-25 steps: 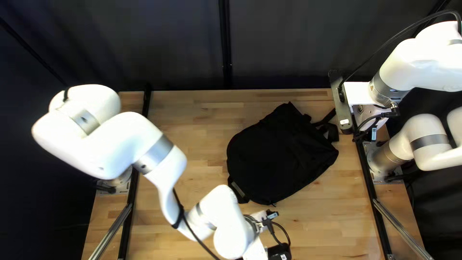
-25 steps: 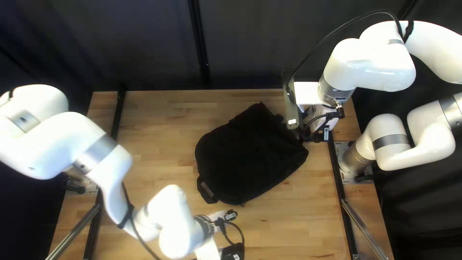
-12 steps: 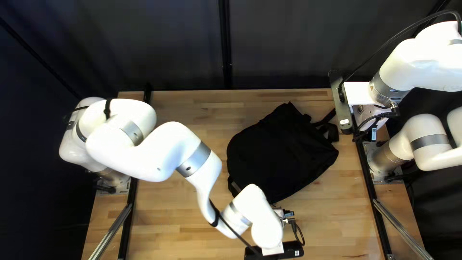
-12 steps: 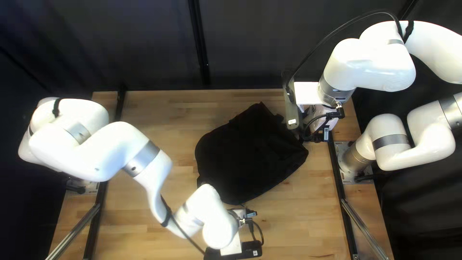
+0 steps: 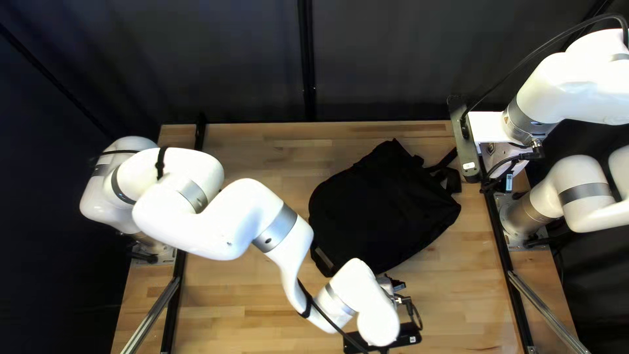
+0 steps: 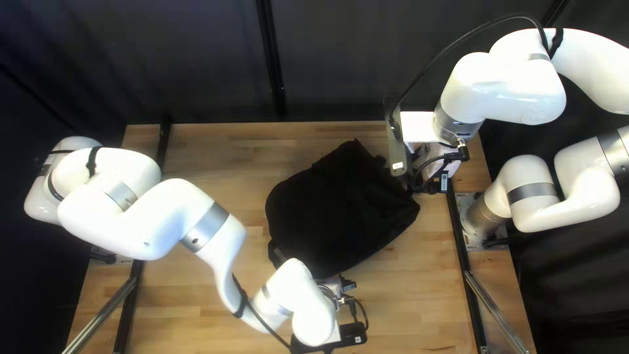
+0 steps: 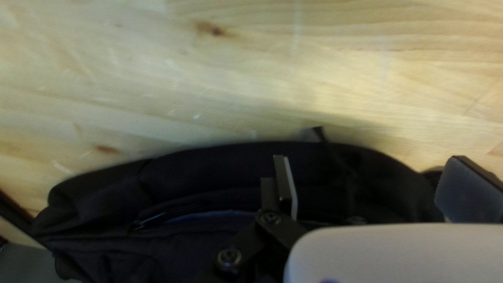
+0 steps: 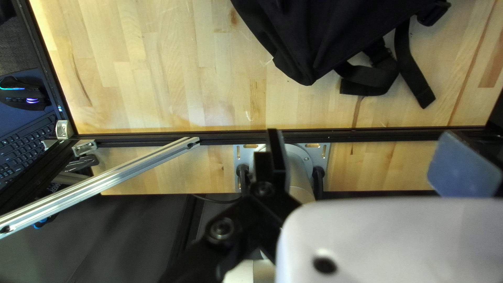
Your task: Remove a lunch box from a kids backpack
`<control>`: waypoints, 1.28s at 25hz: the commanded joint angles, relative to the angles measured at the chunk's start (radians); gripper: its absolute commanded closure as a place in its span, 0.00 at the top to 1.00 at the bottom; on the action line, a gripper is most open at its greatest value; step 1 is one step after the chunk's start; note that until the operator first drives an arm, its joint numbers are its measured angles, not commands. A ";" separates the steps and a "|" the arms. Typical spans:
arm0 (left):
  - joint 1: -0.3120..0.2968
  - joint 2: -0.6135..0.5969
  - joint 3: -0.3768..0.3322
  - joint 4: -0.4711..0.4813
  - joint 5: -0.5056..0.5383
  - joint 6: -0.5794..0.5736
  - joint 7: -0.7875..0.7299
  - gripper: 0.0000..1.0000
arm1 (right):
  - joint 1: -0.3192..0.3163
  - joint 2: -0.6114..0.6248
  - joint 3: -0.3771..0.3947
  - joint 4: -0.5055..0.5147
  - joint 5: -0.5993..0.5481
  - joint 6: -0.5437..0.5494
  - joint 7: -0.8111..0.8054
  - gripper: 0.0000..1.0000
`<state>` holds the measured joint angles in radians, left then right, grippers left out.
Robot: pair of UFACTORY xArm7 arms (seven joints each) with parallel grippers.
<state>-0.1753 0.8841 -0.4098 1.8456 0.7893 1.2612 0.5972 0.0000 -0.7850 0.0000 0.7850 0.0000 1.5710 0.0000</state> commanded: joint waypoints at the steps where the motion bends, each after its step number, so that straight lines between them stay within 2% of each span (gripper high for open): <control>1: -0.044 0.087 0.018 0.132 -0.007 0.075 0.013 1.00 | 0.000 0.000 0.000 0.000 0.000 0.000 0.000 1.00; 11: -0.031 0.095 0.019 0.145 -0.045 0.128 -0.006 1.00 | 0.000 0.000 0.000 0.000 0.000 0.000 0.000 1.00; 21: -0.040 0.160 0.031 0.230 -0.064 0.179 -0.004 1.00 | 0.000 0.000 0.000 0.000 0.000 0.000 0.000 1.00; 23: -0.044 0.163 0.032 0.234 -0.065 0.184 -0.007 0.97 | 0.000 0.000 0.000 0.000 0.000 0.000 0.000 1.00; 24: -0.044 0.162 0.032 0.233 -0.065 0.186 -0.008 0.89 | 0.000 0.000 0.000 0.000 0.000 0.000 0.000 1.00; 25: -0.045 0.159 0.033 0.231 -0.065 0.188 -0.011 0.75 | 0.000 0.000 0.000 0.000 0.000 0.000 0.000 1.00; 27: -0.037 0.140 0.031 0.199 -0.066 0.185 -0.019 0.66 | 0.000 0.000 0.000 0.000 0.000 0.000 0.000 1.00; 28: -0.031 0.130 0.030 0.181 -0.066 0.181 -0.022 0.52 | 0.000 0.000 0.000 0.000 0.000 0.000 0.000 1.00; 29: -0.021 0.110 0.027 0.143 -0.067 0.170 -0.031 0.30 | 0.000 0.000 0.000 0.000 0.000 0.000 0.000 1.00; 30: -0.015 0.098 0.025 0.120 -0.069 0.164 -0.034 0.13 | 0.000 0.000 0.000 0.000 0.000 0.000 0.000 1.00; 32: -0.002 0.068 0.019 0.067 -0.074 0.153 -0.042 0.03 | 0.000 0.000 0.000 0.000 0.000 0.000 0.000 1.00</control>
<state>-0.1957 0.9921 -0.3815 1.9774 0.7213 1.4324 0.5685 0.0000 -0.7850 0.0000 0.7850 0.0000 1.5710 0.0000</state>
